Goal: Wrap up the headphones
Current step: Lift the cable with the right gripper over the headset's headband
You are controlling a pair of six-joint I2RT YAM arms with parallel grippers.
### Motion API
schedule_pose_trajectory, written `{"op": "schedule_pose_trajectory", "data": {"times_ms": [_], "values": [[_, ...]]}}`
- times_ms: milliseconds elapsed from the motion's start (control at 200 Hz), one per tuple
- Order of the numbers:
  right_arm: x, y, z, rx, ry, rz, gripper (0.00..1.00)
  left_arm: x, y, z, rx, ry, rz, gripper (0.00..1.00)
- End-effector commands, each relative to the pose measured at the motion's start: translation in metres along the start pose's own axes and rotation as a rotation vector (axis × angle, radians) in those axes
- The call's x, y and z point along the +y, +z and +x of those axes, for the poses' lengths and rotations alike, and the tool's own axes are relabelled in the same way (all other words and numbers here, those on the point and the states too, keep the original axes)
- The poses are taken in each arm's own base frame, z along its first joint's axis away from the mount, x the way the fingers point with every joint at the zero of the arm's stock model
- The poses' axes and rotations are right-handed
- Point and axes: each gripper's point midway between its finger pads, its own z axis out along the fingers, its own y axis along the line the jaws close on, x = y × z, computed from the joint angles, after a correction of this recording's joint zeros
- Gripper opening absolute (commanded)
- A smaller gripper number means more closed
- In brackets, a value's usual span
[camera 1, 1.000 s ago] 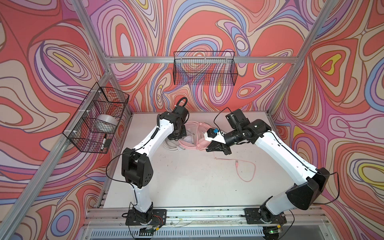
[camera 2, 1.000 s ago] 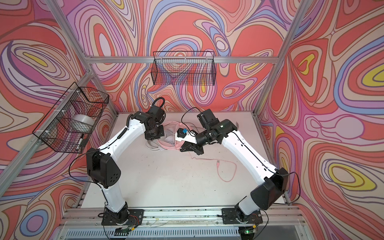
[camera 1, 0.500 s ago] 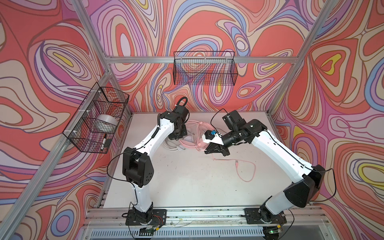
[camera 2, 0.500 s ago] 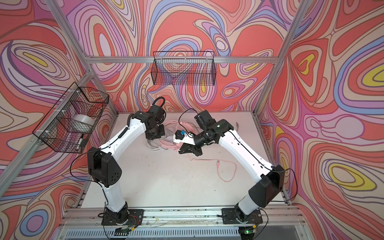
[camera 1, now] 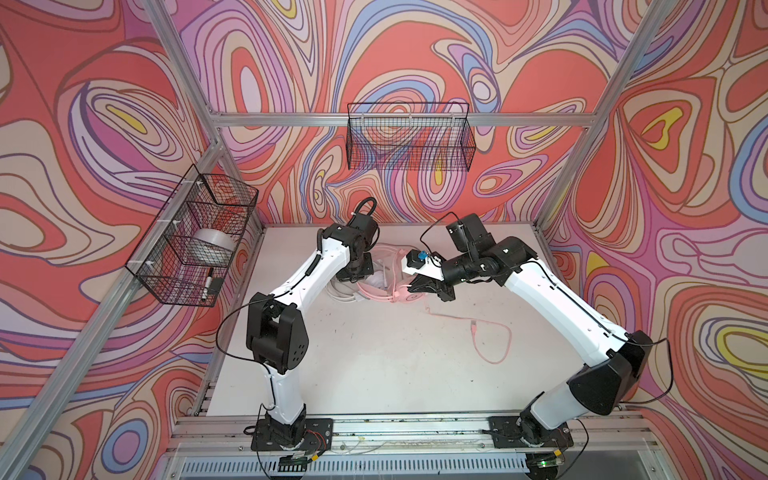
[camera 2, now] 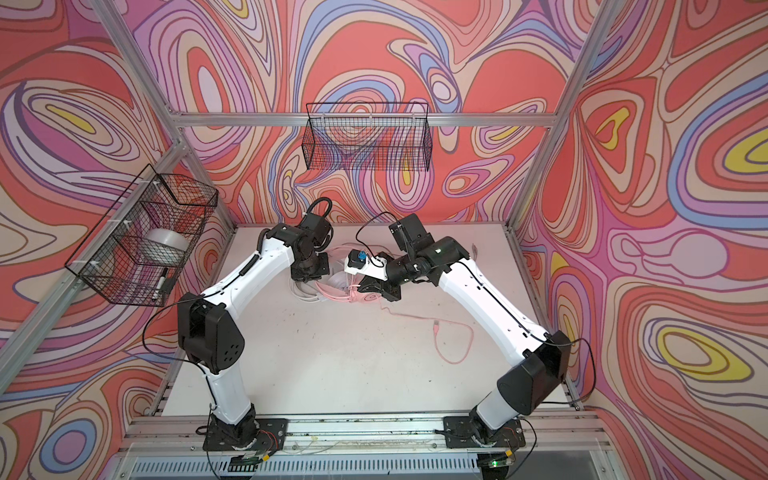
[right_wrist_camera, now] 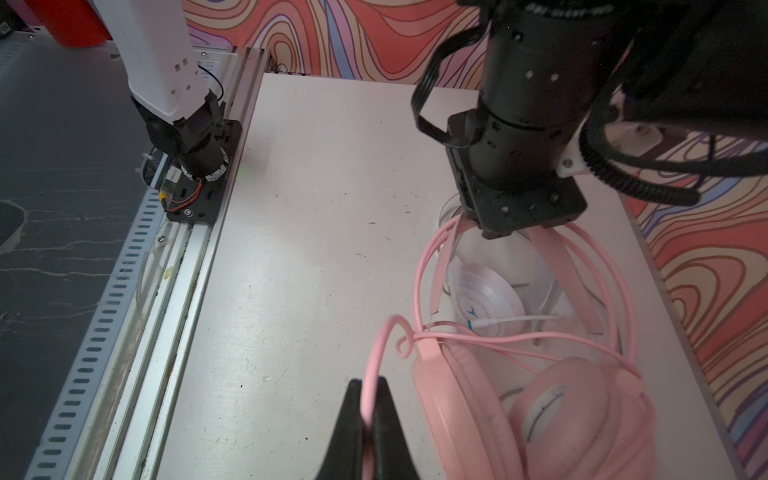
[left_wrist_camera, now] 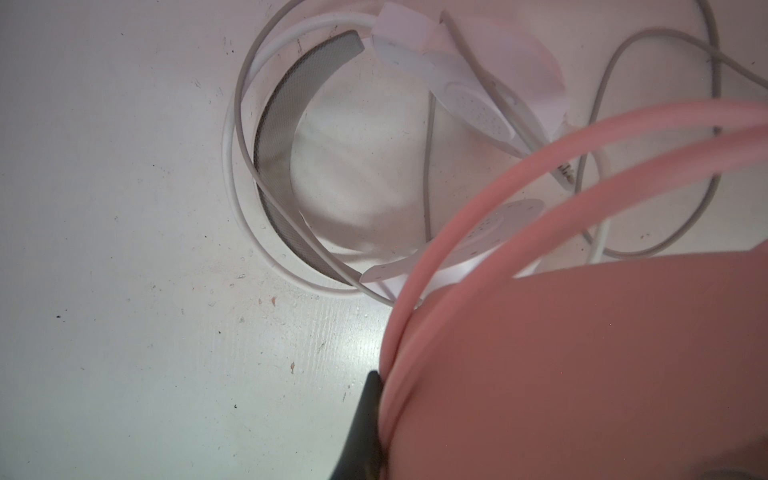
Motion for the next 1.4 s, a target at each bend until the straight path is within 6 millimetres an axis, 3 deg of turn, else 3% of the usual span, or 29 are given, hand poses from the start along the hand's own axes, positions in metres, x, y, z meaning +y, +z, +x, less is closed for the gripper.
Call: {"op": "schedule_pose_trajectory", "data": {"times_ms": [0, 245, 421, 716, 1127, 1392], "values": [[-0.018, -0.002, -0.005, 0.026, -0.004, 0.067, 0.0, -0.004, -0.01, 0.002, -0.01, 0.035, 0.023, 0.0], [-0.03, -0.01, 0.001, 0.13, 0.033, 0.077, 0.0, 0.003, -0.016, 0.001, -0.025, 0.089, -0.015, 0.0], [-0.014, -0.008, 0.008, 0.172, 0.087, -0.034, 0.0, 0.01, -0.017, 0.0, -0.035, 0.081, -0.049, 0.0], [0.012, 0.0, -0.008, 0.047, 0.206, -0.186, 0.0, 0.008, -0.015, -0.002, -0.041, 0.042, -0.044, 0.0], [0.018, 0.006, -0.018, 0.0, 0.396, -0.232, 0.0, 0.012, -0.016, -0.006, -0.062, 0.011, -0.072, 0.0], [0.024, 0.004, -0.015, -0.003, 0.412, -0.218, 0.0, 0.008, -0.013, -0.005, -0.046, 0.016, -0.052, 0.0]]}}
